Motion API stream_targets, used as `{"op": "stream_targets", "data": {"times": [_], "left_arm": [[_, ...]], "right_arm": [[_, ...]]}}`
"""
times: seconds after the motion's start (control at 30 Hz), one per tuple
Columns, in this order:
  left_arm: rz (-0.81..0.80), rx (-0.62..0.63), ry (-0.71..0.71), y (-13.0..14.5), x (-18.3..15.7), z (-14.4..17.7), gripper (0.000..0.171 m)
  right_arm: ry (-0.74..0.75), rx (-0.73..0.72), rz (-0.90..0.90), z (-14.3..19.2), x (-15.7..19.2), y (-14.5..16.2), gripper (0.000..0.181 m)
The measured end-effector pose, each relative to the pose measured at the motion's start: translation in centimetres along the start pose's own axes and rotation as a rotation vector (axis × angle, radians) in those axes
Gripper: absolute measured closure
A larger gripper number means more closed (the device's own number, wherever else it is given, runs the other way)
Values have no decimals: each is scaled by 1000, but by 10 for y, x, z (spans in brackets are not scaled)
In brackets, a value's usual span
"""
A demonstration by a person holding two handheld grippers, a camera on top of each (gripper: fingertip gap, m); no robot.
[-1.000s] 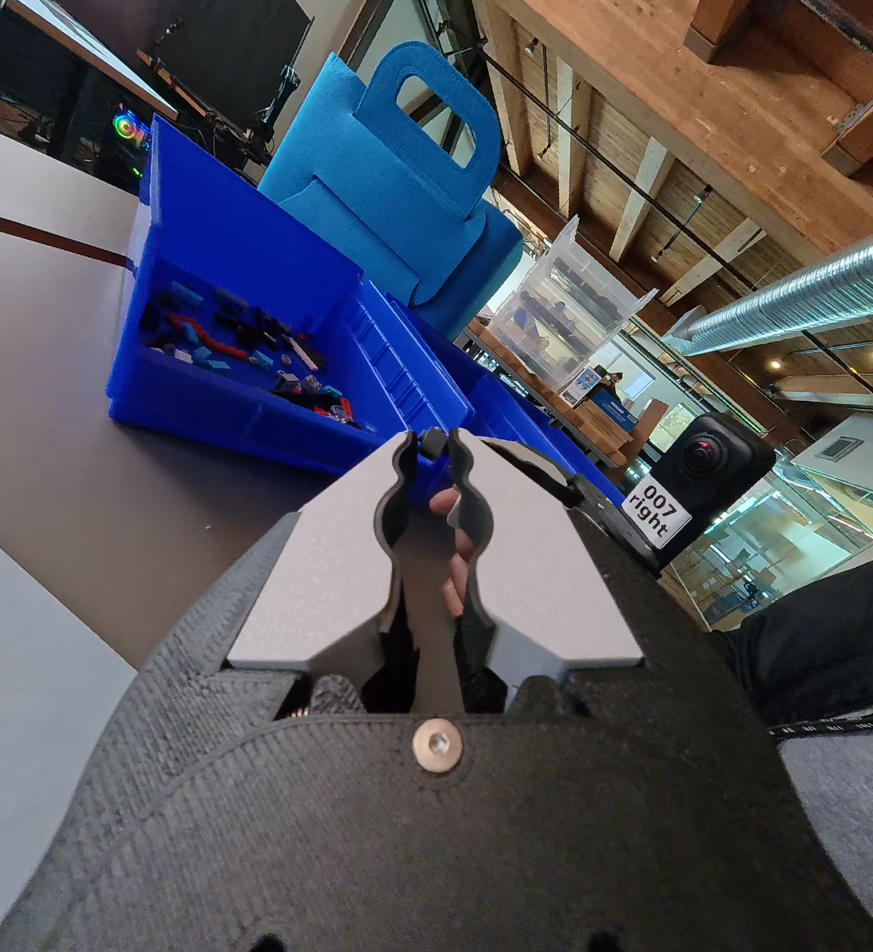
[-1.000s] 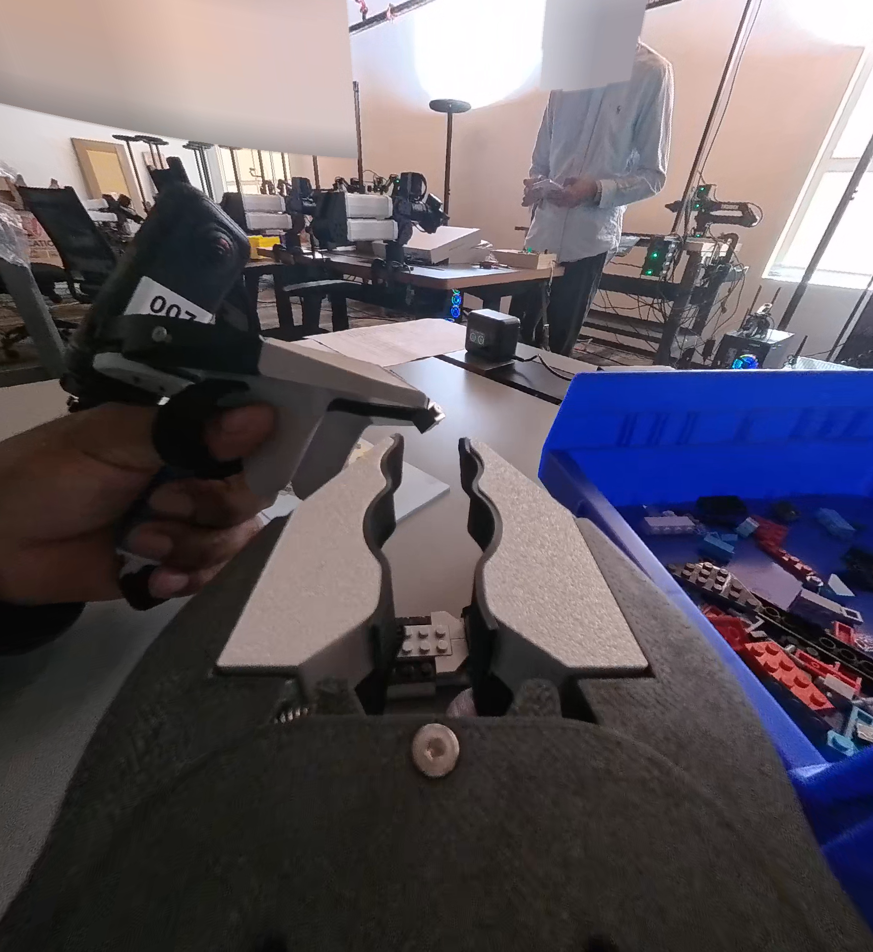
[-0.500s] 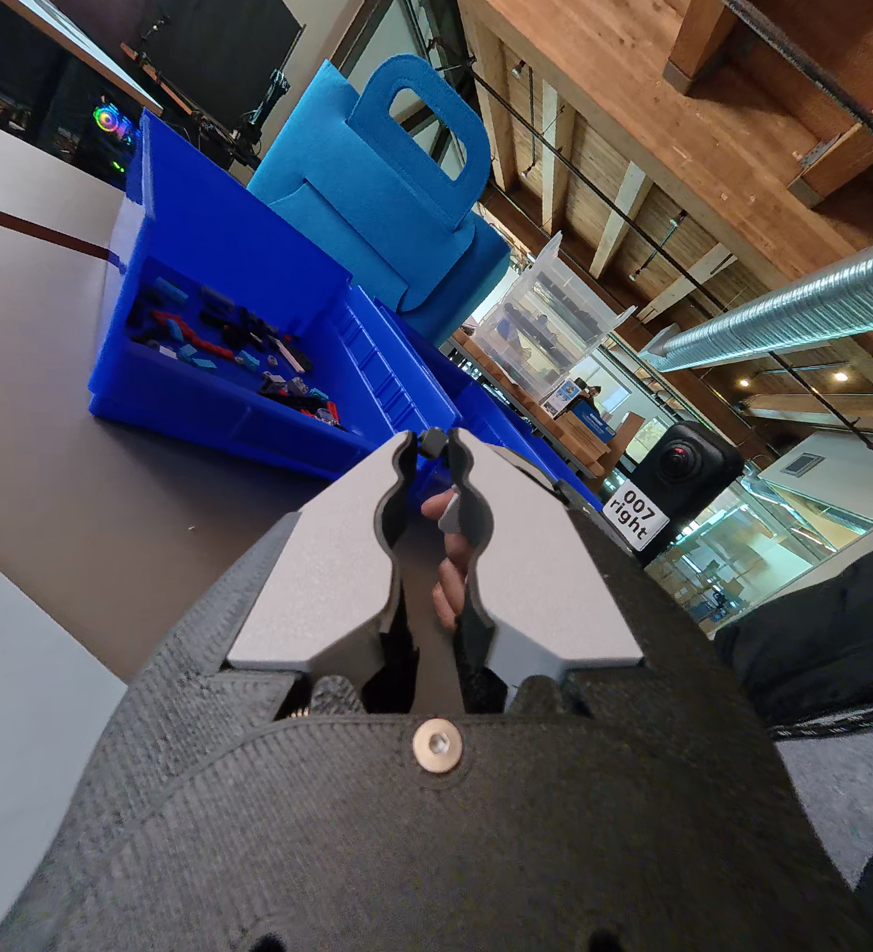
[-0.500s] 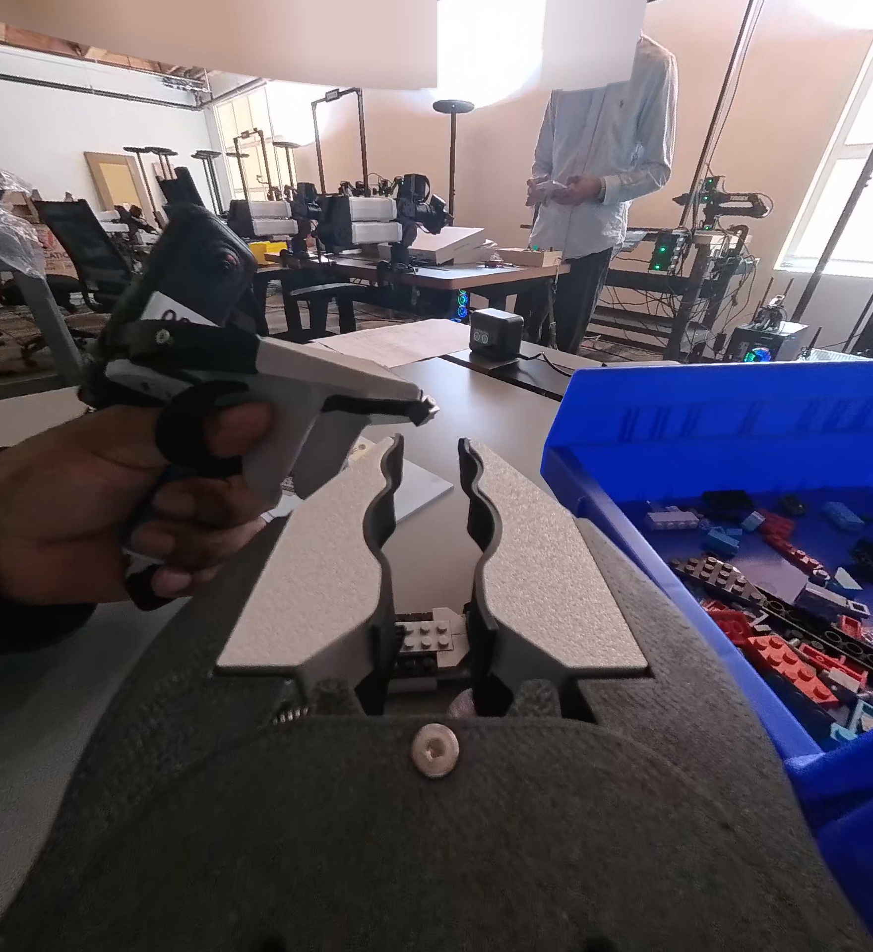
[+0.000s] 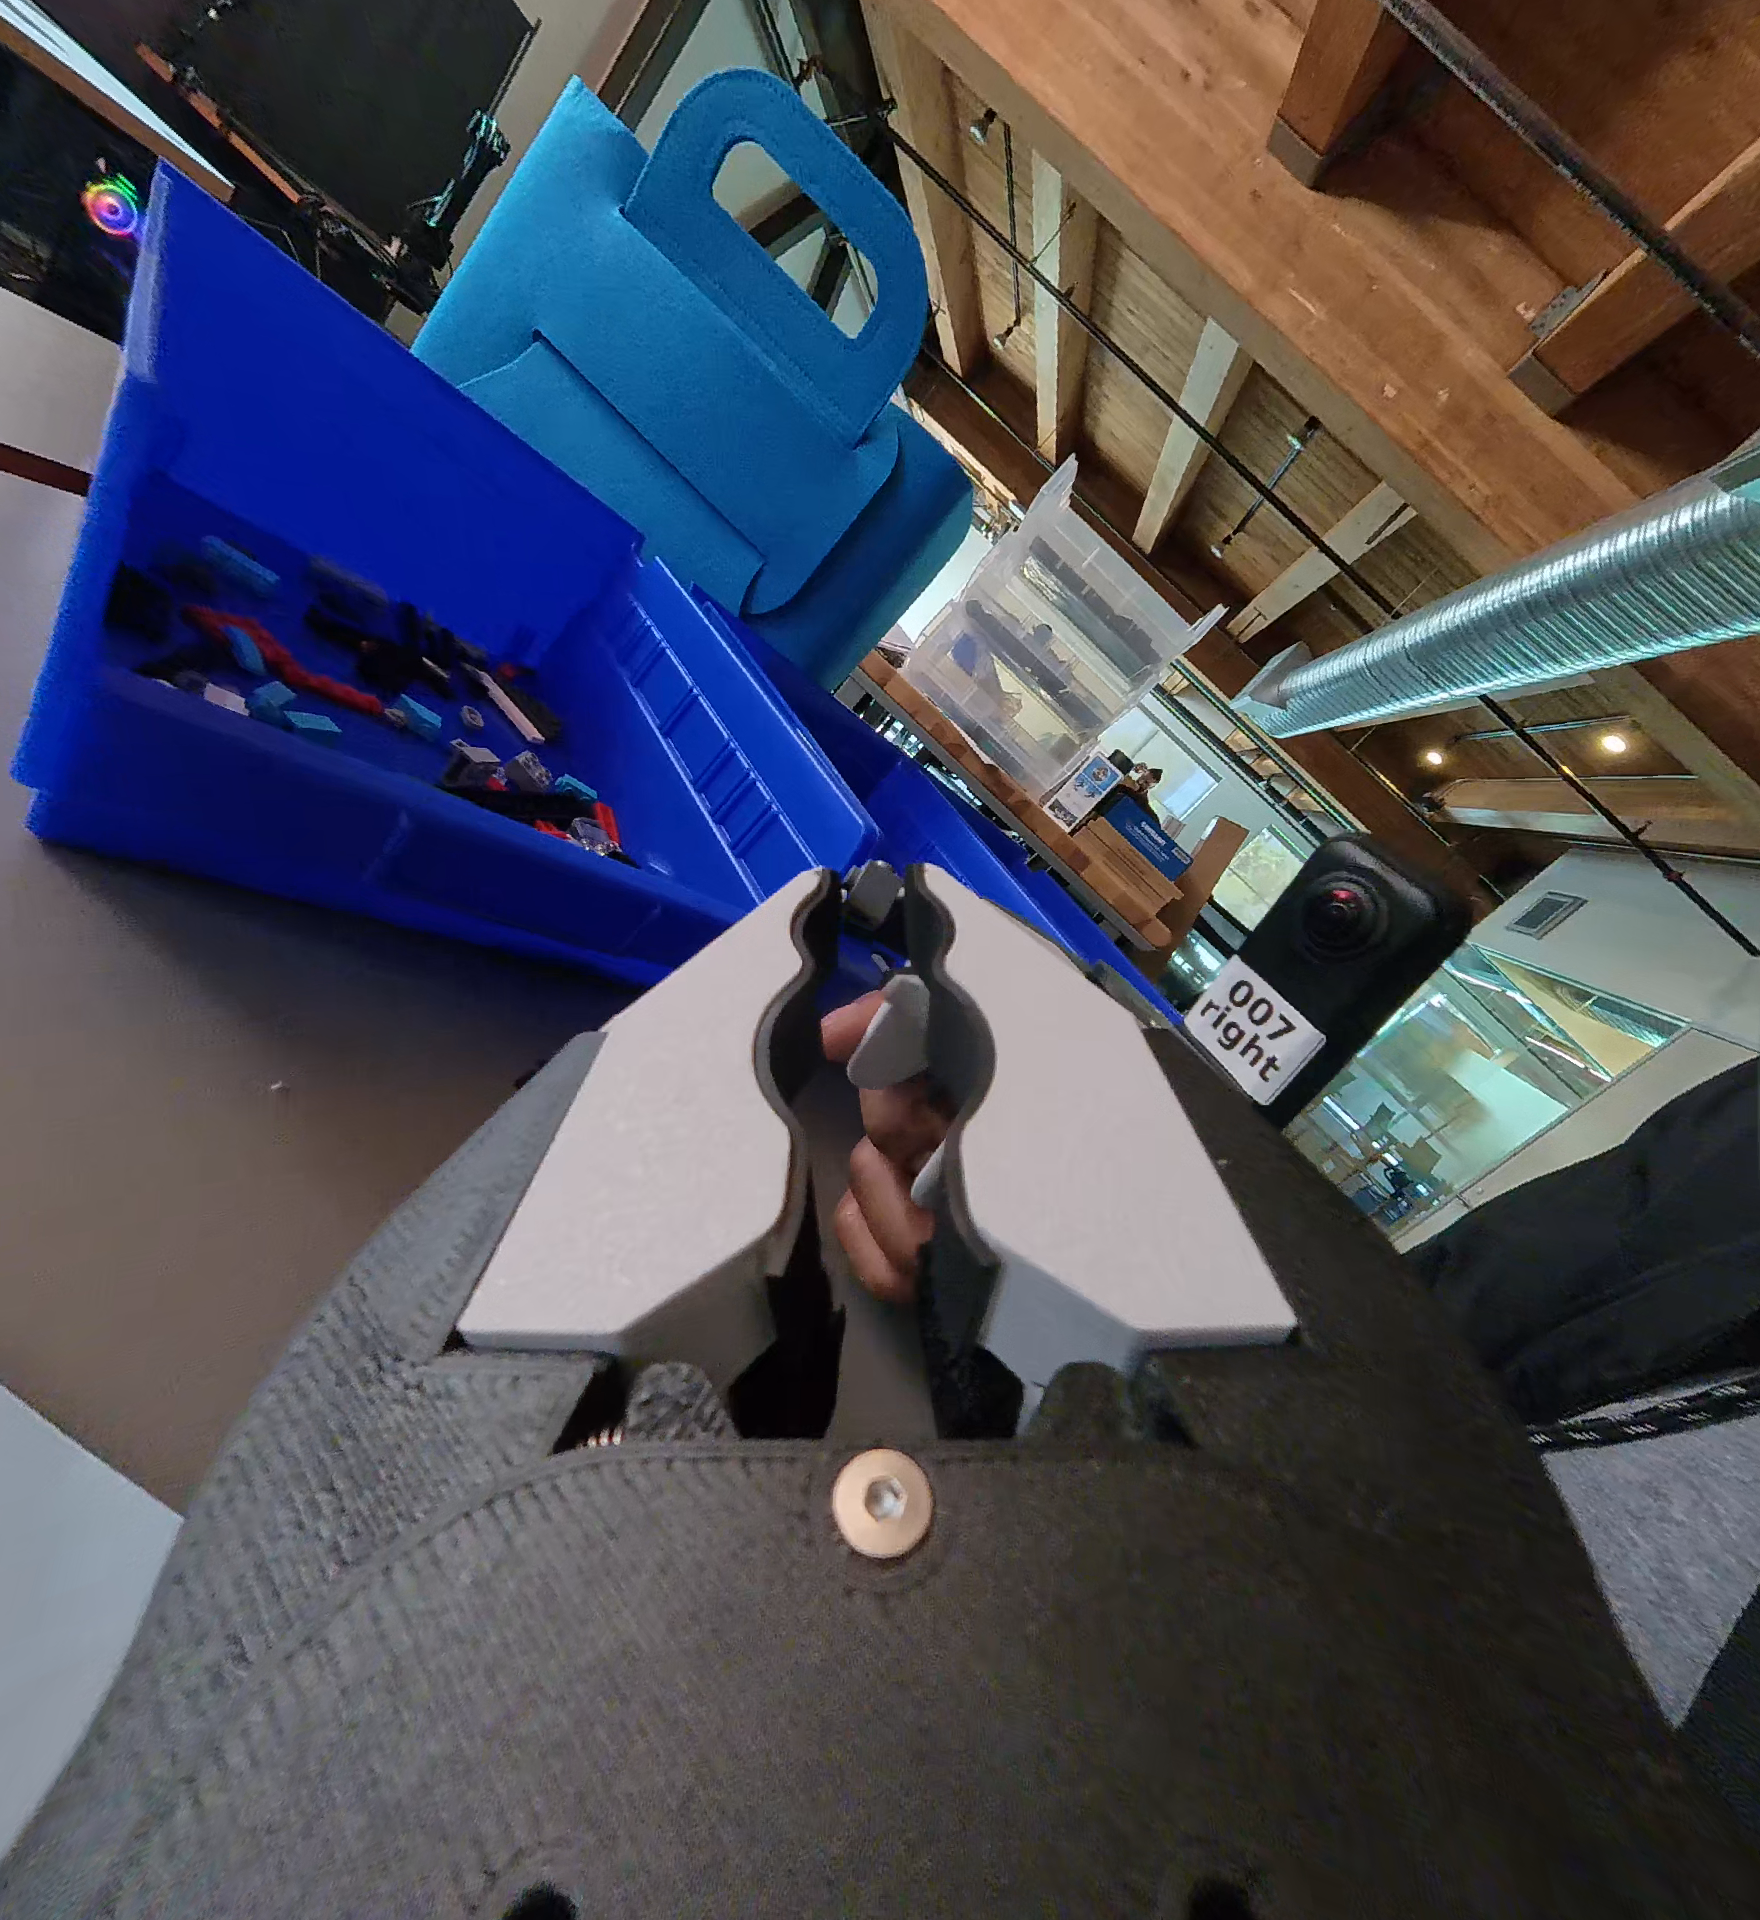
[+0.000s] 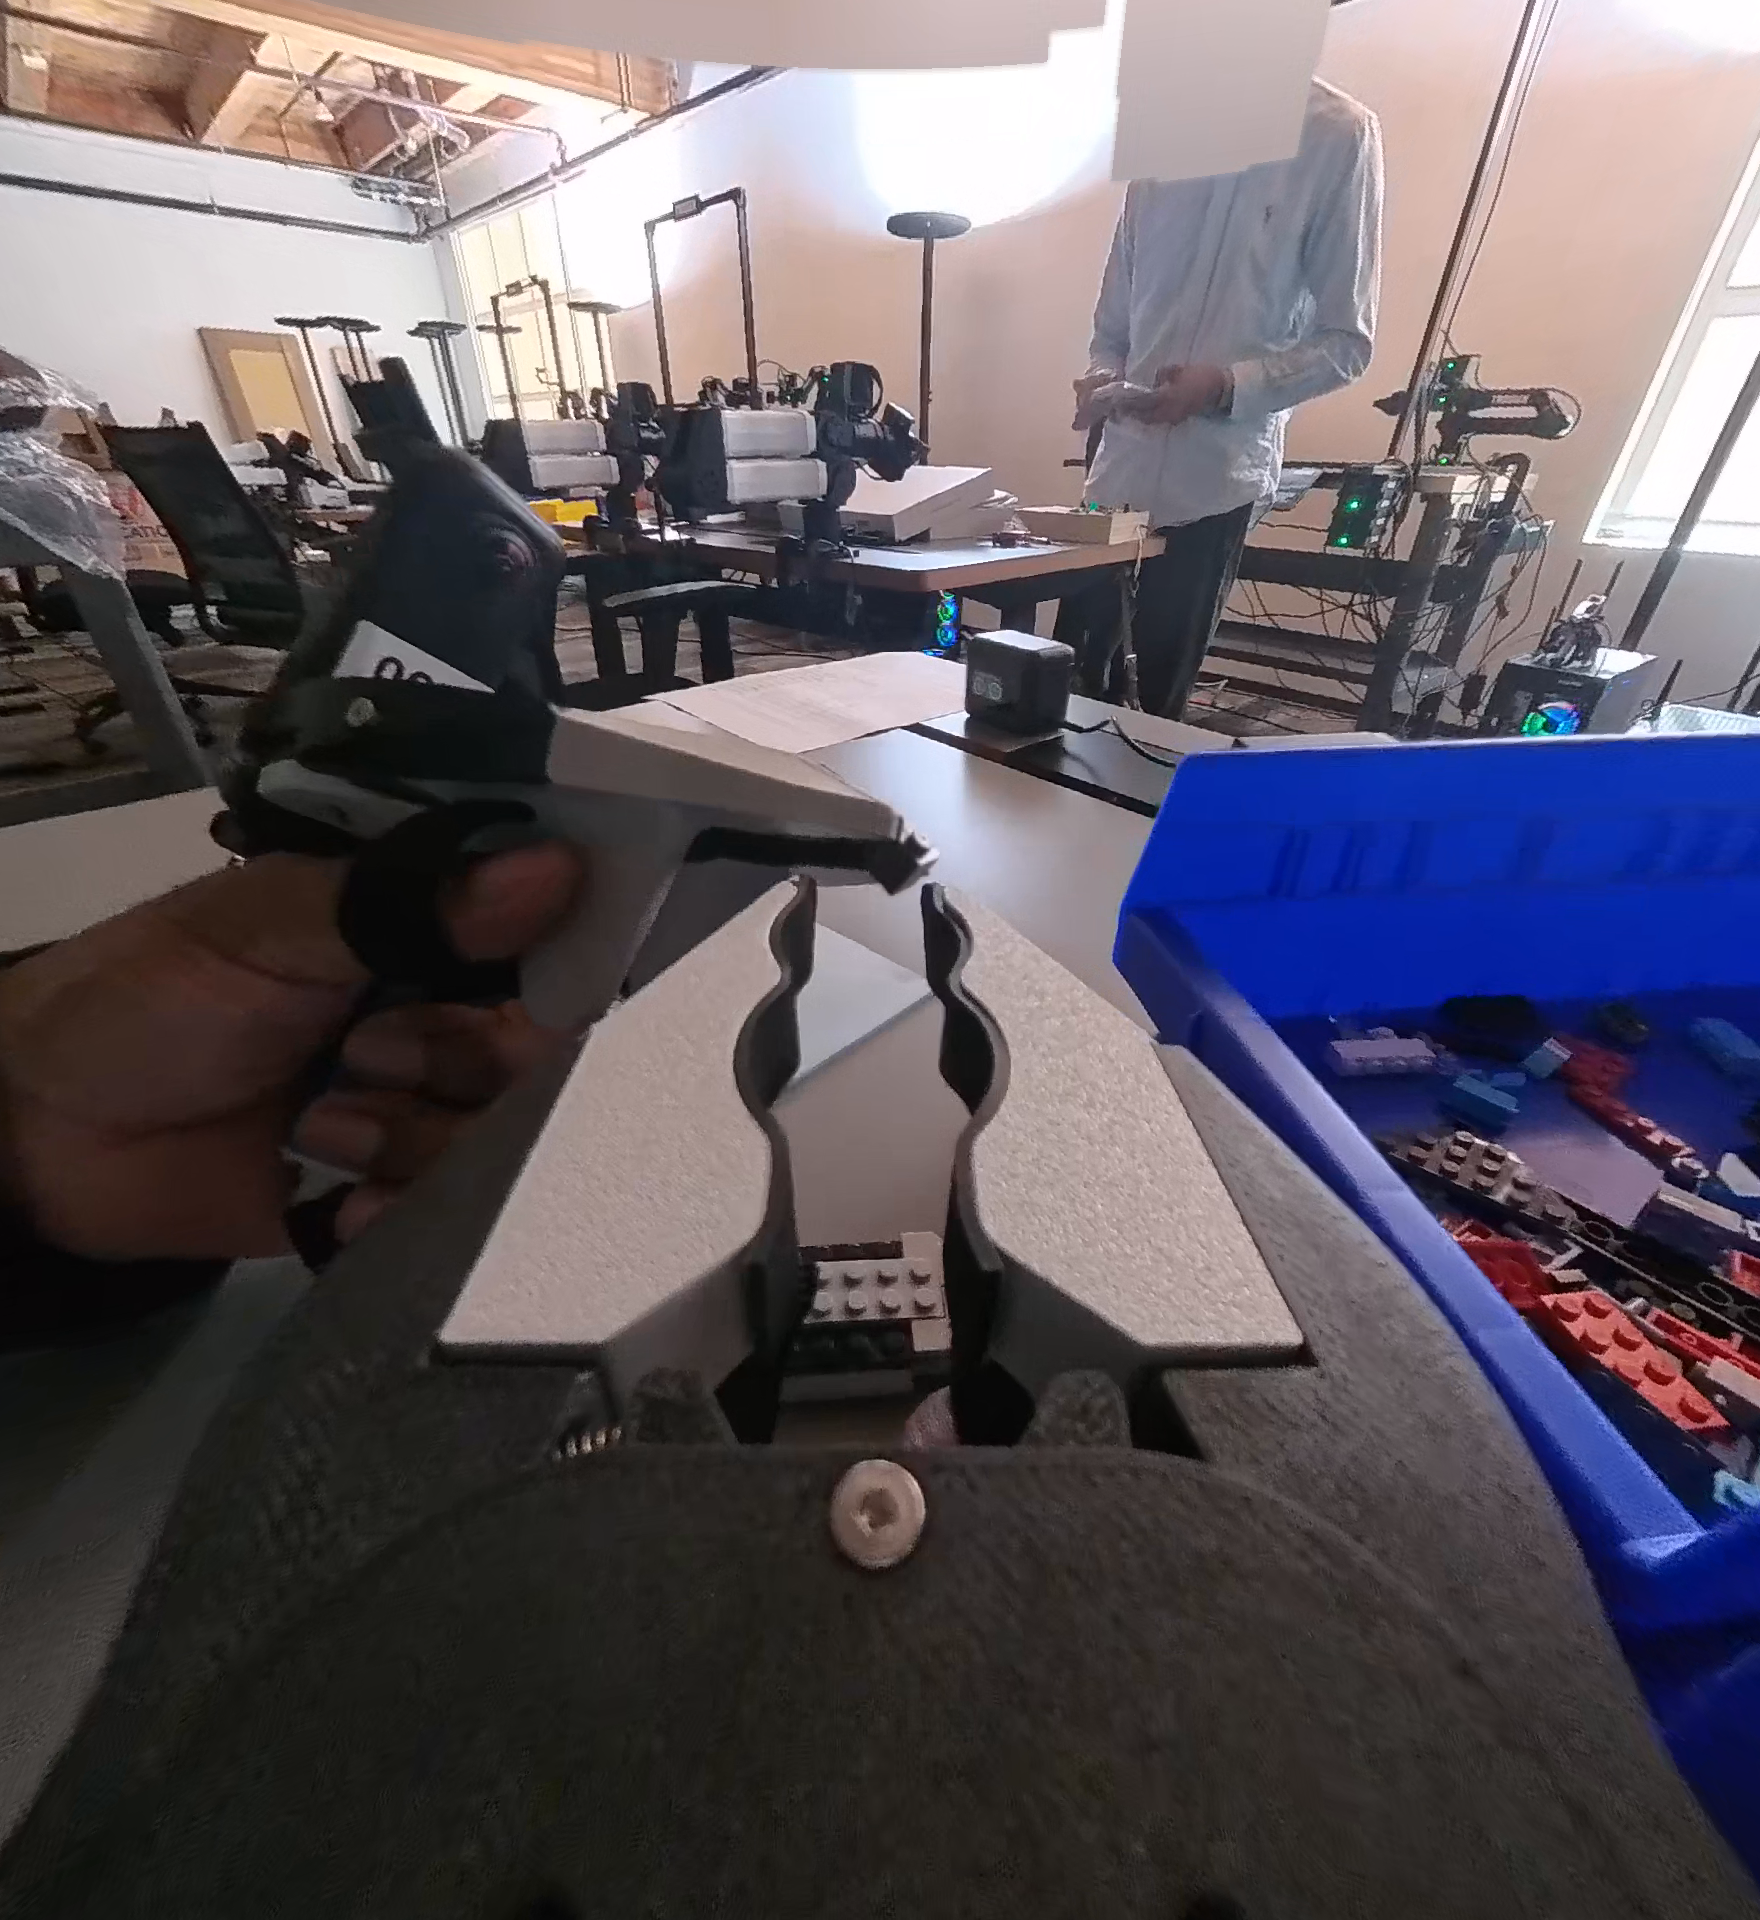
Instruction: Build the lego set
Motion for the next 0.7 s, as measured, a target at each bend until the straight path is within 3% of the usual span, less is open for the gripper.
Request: {"op": "stream_targets", "data": {"times": [0.33, 0.7], "left_arm": [[20, 18, 5, 4, 0, -2, 161], [36, 16, 12, 2, 1, 0, 160]], "right_arm": [[78, -1, 70, -2, 0, 1, 167], [65, -7, 69, -1, -2, 2, 171]]}}
Point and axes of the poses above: each gripper's, where its closed fingertips meet, z back along the fingers, y out of its underside, x = y × z across the jaws, the point moved 8 cm from there along z, back along the fingers, and after that the axes turned 4 degrees about y, right-handed, at the moved point
